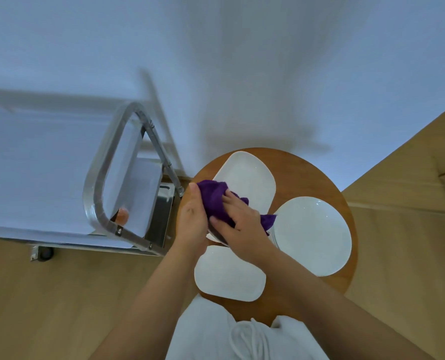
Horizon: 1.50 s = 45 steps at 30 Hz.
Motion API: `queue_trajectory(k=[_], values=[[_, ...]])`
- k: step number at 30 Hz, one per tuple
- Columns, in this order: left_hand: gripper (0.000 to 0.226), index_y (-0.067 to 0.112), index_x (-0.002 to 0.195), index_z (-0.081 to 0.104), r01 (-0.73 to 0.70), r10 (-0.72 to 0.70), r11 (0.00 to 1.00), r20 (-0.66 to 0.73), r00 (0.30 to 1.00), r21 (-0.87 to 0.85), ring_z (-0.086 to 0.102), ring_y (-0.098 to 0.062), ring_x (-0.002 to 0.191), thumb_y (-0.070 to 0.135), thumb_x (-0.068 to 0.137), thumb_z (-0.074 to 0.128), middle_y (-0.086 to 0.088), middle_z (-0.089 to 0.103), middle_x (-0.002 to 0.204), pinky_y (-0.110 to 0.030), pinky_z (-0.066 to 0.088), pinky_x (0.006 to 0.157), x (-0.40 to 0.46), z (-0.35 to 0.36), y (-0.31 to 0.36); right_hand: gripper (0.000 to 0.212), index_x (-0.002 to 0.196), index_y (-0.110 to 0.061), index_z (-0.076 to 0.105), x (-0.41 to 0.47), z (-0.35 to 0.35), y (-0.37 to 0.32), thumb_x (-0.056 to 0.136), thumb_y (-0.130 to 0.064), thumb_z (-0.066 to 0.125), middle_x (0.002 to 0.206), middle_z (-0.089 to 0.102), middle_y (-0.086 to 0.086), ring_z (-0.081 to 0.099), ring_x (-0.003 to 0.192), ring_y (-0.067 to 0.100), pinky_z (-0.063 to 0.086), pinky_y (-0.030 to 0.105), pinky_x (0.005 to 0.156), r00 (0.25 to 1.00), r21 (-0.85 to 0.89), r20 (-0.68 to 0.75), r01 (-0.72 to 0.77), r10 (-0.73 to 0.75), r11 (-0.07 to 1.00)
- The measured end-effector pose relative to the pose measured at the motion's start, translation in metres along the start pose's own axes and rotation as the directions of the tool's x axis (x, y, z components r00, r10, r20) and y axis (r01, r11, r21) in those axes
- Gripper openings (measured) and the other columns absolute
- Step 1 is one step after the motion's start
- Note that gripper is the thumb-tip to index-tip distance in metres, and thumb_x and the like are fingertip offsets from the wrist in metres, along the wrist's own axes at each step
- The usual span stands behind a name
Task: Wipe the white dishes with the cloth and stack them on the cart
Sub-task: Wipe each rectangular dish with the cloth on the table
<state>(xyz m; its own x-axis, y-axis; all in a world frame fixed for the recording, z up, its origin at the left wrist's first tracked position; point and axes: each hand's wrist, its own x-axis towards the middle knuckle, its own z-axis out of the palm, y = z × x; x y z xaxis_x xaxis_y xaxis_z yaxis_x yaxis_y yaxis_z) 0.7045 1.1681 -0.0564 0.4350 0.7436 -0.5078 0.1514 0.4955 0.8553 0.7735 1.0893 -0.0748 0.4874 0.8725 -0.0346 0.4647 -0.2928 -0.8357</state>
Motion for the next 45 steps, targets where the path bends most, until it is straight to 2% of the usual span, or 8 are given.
queue_trajectory(k=[5,10,15,19,27,30,35,45], values=[[0.081,0.010,0.128,0.053,0.077,-0.077,0.997,0.037,0.996,-0.019,0.062,-0.029,0.106,0.071,0.078,0.033,-0.015,0.063,0.118,-0.022,0.056,0.055,0.004,-0.002,0.005,0.031,0.119,-0.021,0.056,-0.008,-0.020,0.000,0.088,-0.024,0.059,0.110,0.058,-0.017,0.054,0.108,0.009,0.045,0.046,0.097,0.985,0.105,0.164,0.033,-0.050,0.994],[0.045,0.021,0.111,0.059,0.122,-0.138,0.983,0.113,0.984,0.137,0.063,-0.022,0.100,0.058,0.093,0.041,-0.005,0.067,0.108,-0.026,0.057,0.062,0.012,-0.003,0.009,0.035,0.114,-0.023,0.061,-0.021,-0.038,0.013,0.083,-0.037,0.064,0.118,0.061,-0.013,0.044,0.121,0.002,0.031,0.040,0.106,0.945,-0.151,0.268,0.235,-0.189,0.960],[0.031,0.022,0.104,0.060,0.117,-0.179,0.961,0.242,0.954,0.249,0.066,-0.028,0.098,0.049,0.094,0.048,-0.009,0.069,0.104,-0.038,0.057,0.080,0.024,-0.006,0.021,0.053,0.107,-0.017,0.068,-0.029,-0.051,0.022,0.064,-0.043,0.082,0.114,0.067,-0.002,0.055,0.119,0.024,0.042,0.045,0.096,0.803,-0.530,0.371,0.595,-0.466,0.604],[0.039,0.014,0.109,0.065,0.082,-0.248,0.912,0.379,0.891,0.403,0.071,-0.027,0.089,0.047,0.095,0.049,-0.009,0.074,0.095,-0.034,0.057,0.068,0.030,-0.019,0.036,0.061,0.110,-0.023,0.067,-0.036,-0.056,0.037,0.054,-0.034,0.089,0.121,0.064,0.000,0.057,0.117,0.025,0.048,0.041,0.090,0.706,-0.592,0.498,0.701,-0.504,0.398],[0.043,0.012,0.125,0.057,0.228,-0.258,0.961,0.216,0.942,0.154,0.066,-0.028,0.101,0.036,0.090,0.061,-0.011,0.069,0.112,-0.038,0.056,0.078,0.019,-0.023,0.041,0.049,0.093,-0.008,0.071,-0.032,-0.056,0.035,0.048,-0.012,0.091,0.088,0.070,0.007,0.065,0.073,0.022,0.052,0.027,0.057,0.822,-0.635,0.213,0.528,-0.529,0.564],[0.034,0.019,0.127,0.051,0.148,-0.149,0.979,0.002,0.989,-0.143,0.062,-0.029,0.106,0.026,0.094,0.058,-0.009,0.061,0.121,-0.036,0.057,0.077,-0.002,-0.001,0.015,0.054,0.091,-0.003,0.069,-0.020,-0.053,0.020,0.042,-0.005,0.090,0.076,0.068,0.009,0.061,0.060,0.020,0.046,0.023,0.047,0.893,-0.650,0.005,0.345,-0.450,0.677],[0.015,0.038,0.112,0.048,0.028,-0.066,0.976,-0.174,0.983,-0.214,0.061,-0.016,0.094,0.042,0.101,0.039,0.006,0.063,0.101,-0.029,0.053,0.068,-0.025,0.032,-0.010,0.043,0.083,-0.006,0.067,-0.014,-0.022,-0.007,0.046,-0.010,0.089,0.073,0.066,0.008,0.057,0.057,0.019,0.043,0.022,0.048,0.892,-0.651,-0.138,0.246,-0.431,0.718],[0.052,0.014,0.137,0.042,-0.107,0.129,0.987,-0.184,0.974,0.123,0.056,-0.029,0.110,0.050,0.100,0.030,-0.010,0.056,0.123,-0.047,0.051,0.093,0.009,-0.006,0.022,0.072,0.119,-0.021,0.058,-0.036,-0.030,0.028,0.054,-0.020,0.088,0.130,0.057,0.004,0.053,0.120,0.027,0.046,0.042,0.091,0.830,-0.682,0.300,0.531,-0.469,0.503]])
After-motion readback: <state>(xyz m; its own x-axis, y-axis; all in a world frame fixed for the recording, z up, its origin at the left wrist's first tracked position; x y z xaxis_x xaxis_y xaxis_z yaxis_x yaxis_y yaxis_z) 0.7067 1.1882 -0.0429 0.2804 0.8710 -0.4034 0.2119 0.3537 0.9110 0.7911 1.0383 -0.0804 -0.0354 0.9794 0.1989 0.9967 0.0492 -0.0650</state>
